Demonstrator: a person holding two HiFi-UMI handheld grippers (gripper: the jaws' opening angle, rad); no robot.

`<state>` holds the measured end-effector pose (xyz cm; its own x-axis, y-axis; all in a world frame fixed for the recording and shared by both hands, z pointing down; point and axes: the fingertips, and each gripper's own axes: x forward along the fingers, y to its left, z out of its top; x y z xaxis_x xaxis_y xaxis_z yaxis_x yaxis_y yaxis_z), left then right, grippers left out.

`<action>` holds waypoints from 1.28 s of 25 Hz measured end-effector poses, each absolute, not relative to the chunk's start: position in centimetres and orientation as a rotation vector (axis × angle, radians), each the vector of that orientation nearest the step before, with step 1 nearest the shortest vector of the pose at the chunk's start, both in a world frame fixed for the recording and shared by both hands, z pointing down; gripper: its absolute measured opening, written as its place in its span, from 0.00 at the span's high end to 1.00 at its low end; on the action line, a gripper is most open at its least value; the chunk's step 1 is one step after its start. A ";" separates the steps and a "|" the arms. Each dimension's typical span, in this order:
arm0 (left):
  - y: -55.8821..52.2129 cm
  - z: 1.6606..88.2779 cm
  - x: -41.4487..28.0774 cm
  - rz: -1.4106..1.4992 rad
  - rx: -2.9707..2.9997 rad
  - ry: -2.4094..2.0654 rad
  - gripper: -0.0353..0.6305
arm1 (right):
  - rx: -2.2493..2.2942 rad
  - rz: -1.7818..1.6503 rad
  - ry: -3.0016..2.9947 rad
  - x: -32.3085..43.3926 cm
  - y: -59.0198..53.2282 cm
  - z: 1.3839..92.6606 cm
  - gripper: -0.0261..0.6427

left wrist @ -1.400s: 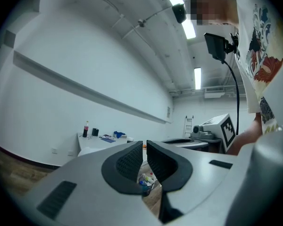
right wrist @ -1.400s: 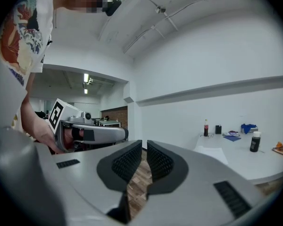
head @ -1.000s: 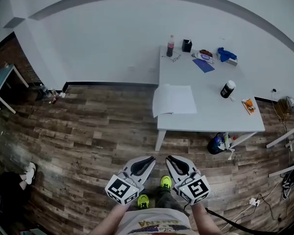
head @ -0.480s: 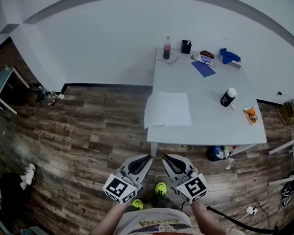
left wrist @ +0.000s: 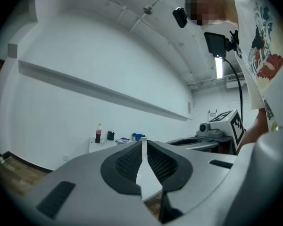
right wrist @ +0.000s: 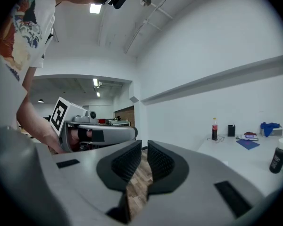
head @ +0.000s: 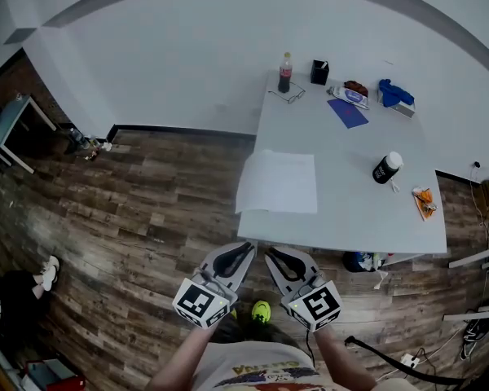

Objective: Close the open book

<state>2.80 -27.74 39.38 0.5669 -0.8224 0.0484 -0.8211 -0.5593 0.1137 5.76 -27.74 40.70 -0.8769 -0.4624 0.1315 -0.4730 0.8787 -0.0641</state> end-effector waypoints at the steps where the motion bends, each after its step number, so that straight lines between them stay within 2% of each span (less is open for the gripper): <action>1: -28.1 39.5 2.7 -0.006 2.672 -1.410 0.92 | 0.735 0.143 -2.936 5.7 -28.1 40.7 0.92; 9: -31.7 41.8 0.5 0.053 2.680 -1.405 0.92 | 0.792 0.161 -2.888 3.7 -32.4 42.7 0.92; 12: -33.6 43.2 -0.4 0.079 2.662 -1.378 0.88 | 0.830 0.172 -2.845 2.9 -34.4 43.7 0.92; 16: -35.9 44.9 -1.7 0.116 2.662 -1.330 0.81 | 0.835 0.196 -2.791 1.1 -36.8 45.2 0.82; 22: -39.6 46.9 -5.3 0.113 2.659 -1.311 0.76 | 0.878 0.189 -2.719 -2.3 -40.7 47.1 0.82; 32: -43.7 54.3 -8.4 0.246 2.665 -1.186 0.74 | 0.934 0.242 -2.622 -4.5 -45.6 51.6 0.82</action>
